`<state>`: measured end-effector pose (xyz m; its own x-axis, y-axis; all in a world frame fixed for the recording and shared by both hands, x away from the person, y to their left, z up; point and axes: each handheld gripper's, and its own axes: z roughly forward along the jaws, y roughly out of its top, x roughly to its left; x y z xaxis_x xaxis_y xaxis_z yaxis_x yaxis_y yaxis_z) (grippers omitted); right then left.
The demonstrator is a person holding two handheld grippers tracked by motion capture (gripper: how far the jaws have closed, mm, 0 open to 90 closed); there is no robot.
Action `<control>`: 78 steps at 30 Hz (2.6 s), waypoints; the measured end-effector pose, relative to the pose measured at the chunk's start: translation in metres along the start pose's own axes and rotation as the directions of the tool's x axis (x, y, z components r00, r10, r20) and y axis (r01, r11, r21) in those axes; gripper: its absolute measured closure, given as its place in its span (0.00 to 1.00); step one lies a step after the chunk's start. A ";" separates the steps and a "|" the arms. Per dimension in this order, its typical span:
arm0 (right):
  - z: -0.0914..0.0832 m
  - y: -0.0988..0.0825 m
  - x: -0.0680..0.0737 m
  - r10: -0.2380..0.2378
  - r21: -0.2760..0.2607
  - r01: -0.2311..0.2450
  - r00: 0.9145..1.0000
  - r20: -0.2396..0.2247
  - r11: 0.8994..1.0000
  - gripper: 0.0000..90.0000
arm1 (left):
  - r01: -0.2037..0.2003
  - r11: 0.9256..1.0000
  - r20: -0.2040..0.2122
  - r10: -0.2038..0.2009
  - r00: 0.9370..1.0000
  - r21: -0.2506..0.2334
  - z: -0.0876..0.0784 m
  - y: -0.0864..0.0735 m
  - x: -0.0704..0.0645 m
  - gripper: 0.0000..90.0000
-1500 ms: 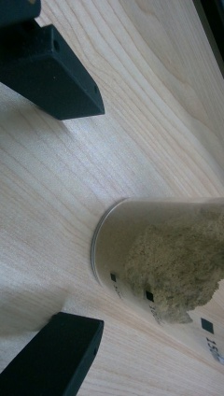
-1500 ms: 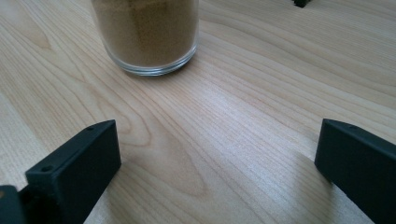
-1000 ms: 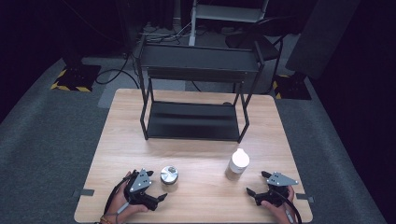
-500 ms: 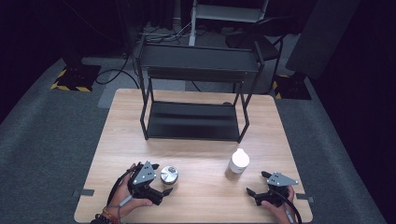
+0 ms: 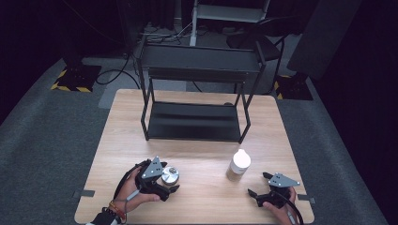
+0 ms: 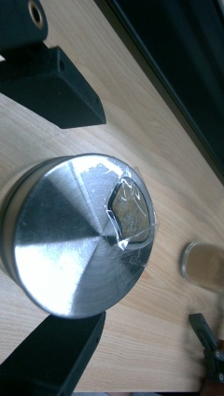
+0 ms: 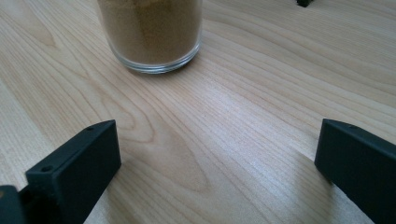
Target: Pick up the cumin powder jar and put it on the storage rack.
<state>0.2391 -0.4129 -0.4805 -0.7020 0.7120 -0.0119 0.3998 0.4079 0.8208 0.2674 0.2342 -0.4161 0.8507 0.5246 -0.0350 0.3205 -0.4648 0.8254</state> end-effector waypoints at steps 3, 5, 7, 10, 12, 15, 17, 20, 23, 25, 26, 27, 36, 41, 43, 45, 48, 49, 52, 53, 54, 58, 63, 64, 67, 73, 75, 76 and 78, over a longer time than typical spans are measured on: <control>0.000 0.000 0.000 0.000 0.000 0.000 1.000 0.000 1.000 0.00 | 0.004 1.000 0.012 -0.004 1.000 0.005 0.003 0.000 0.003 0.14; 0.000 0.000 0.000 0.000 0.000 0.000 1.000 0.000 1.000 0.00 | 0.004 1.000 0.022 -0.004 1.000 0.000 0.003 -0.002 0.006 0.21; 0.000 0.000 0.000 0.000 0.000 0.000 1.000 0.000 1.000 0.00 | 0.000 1.000 0.037 0.000 0.999 -0.003 0.004 -0.003 0.009 0.30; 0.000 0.000 0.000 0.000 0.000 0.000 1.000 0.000 1.000 0.00 | -0.001 1.000 0.038 0.001 0.999 -0.003 0.004 -0.003 0.008 0.34; 0.000 0.000 0.000 0.000 0.000 0.000 1.000 0.000 1.000 0.00 | -0.005 1.000 0.036 0.005 0.999 -0.001 0.005 -0.002 0.008 0.34; 0.000 0.000 0.000 0.000 0.000 0.000 1.000 0.000 1.000 0.00 | -0.004 1.000 0.040 0.004 0.999 0.001 0.005 -0.001 0.010 0.34; 0.000 0.000 0.000 0.000 0.000 0.000 1.000 0.000 1.000 0.00 | 0.003 1.000 0.035 -0.004 0.999 0.005 0.005 0.000 0.010 0.34; 0.000 0.000 0.000 -0.001 0.000 0.001 1.000 -0.001 1.000 0.00 | 0.004 1.000 0.026 -0.005 1.000 0.015 0.004 0.004 0.011 0.34; 0.000 0.000 0.000 -0.002 0.000 0.002 1.000 -0.002 1.000 0.00 | 0.020 1.000 0.027 -0.021 0.999 0.007 0.001 0.008 0.014 0.34; 0.000 0.000 0.000 -0.002 0.000 0.002 1.000 -0.003 1.000 0.00 | 0.021 1.000 0.016 -0.021 1.000 0.005 -0.004 0.016 0.015 0.34; 0.000 0.000 0.000 -0.002 0.000 0.002 1.000 -0.003 1.000 0.00 | 0.021 1.000 0.016 -0.021 1.000 0.005 -0.004 0.016 0.015 0.34; 0.000 0.000 0.000 -0.002 0.000 0.002 1.000 -0.003 1.000 0.00 | 0.026 1.000 0.011 -0.026 1.000 0.002 -0.007 0.022 0.017 0.34; 0.000 0.000 0.000 -0.002 0.000 0.002 1.000 -0.003 1.000 0.00 | 0.024 1.000 -0.012 -0.024 1.000 0.005 -0.023 0.061 0.027 0.34; 0.000 0.000 0.000 -0.002 0.000 0.002 1.000 -0.003 1.000 0.00 | 0.016 1.000 -0.012 -0.016 1.000 0.002 -0.031 0.085 0.037 0.34; 0.000 0.000 -0.001 -0.003 0.000 0.003 1.000 -0.005 1.000 0.00 | 0.004 1.000 -0.017 -0.004 1.000 0.005 -0.035 0.096 0.039 0.34; 0.000 0.000 -0.001 -0.003 0.000 0.003 1.000 -0.005 1.000 0.00 | -0.009 1.000 -0.020 0.009 1.000 0.003 -0.039 0.106 0.042 0.34; 0.000 0.000 -0.001 -0.003 0.001 0.003 1.000 -0.005 1.000 0.00 | -0.015 1.000 -0.028 0.015 0.999 -0.008 -0.045 0.122 0.046 0.34; 0.000 0.000 -0.001 -0.003 0.001 0.003 1.000 -0.005 1.000 0.00 | -0.016 1.000 -0.027 0.016 1.000 -0.015 -0.048 0.127 0.048 0.34; 0.000 0.000 -0.001 -0.003 0.001 0.003 1.000 -0.005 1.000 0.00 | -0.024 0.999 -0.041 0.023 0.999 -0.024 -0.054 0.143 0.052 0.34; 0.000 0.000 -0.001 -0.003 0.000 0.003 1.000 -0.005 1.000 0.00 | -0.023 0.999 -0.042 0.021 0.999 -0.029 -0.055 0.149 0.054 0.34; 0.000 0.000 -0.001 -0.003 0.001 0.003 1.000 -0.005 1.000 0.00 | -0.024 0.999 -0.042 0.022 0.999 -0.033 -0.057 0.154 0.057 0.34; 0.000 0.000 -0.001 -0.003 0.001 0.003 1.000 -0.006 1.000 0.00 | -0.043 0.998 -0.043 0.041 0.998 -0.053 -0.064 0.182 0.065 0.34; 0.000 0.000 -0.001 -0.001 0.001 0.001 1.000 -0.006 1.000 0.00 | -0.055 0.996 -0.039 0.052 0.998 -0.072 -0.066 0.199 0.071 0.34; 0.000 0.000 -0.001 -0.003 0.000 0.003 1.000 -0.005 1.000 0.00 | -0.052 0.996 -0.036 0.049 0.998 -0.078 -0.067 0.203 0.073 0.34; 0.000 0.000 -0.001 -0.003 0.000 0.003 1.000 -0.006 1.000 0.00 | -0.052 0.995 -0.039 0.048 0.998 -0.090 -0.070 0.218 0.080 0.34; 0.000 0.000 -0.001 -0.003 0.001 0.003 1.000 -0.006 1.000 0.00 | -0.069 0.994 -0.047 0.066 0.997 -0.079 -0.076 0.243 0.088 0.34; 0.000 0.000 -0.001 -0.003 0.001 0.003 1.000 -0.006 1.000 0.00 | -0.074 0.994 -0.055 0.070 0.996 -0.080 -0.078 0.255 0.092 0.34; 0.000 0.000 -0.001 -0.003 0.001 0.003 1.000 -0.006 1.000 0.00 | -0.077 0.994 -0.057 0.072 0.996 -0.081 -0.078 0.259 0.093 0.34; 0.000 0.000 -0.001 -0.003 0.001 0.003 1.000 -0.006 1.000 0.00 | -0.077 0.994 -0.057 0.073 0.996 -0.081 -0.079 0.262 0.095 0.34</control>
<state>0.2395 -0.4139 -0.4803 -0.7069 0.7072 -0.0109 0.3979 0.4105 0.8205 0.3997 0.2182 -0.1585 0.8465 0.5293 0.0573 0.2192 -0.4445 0.8685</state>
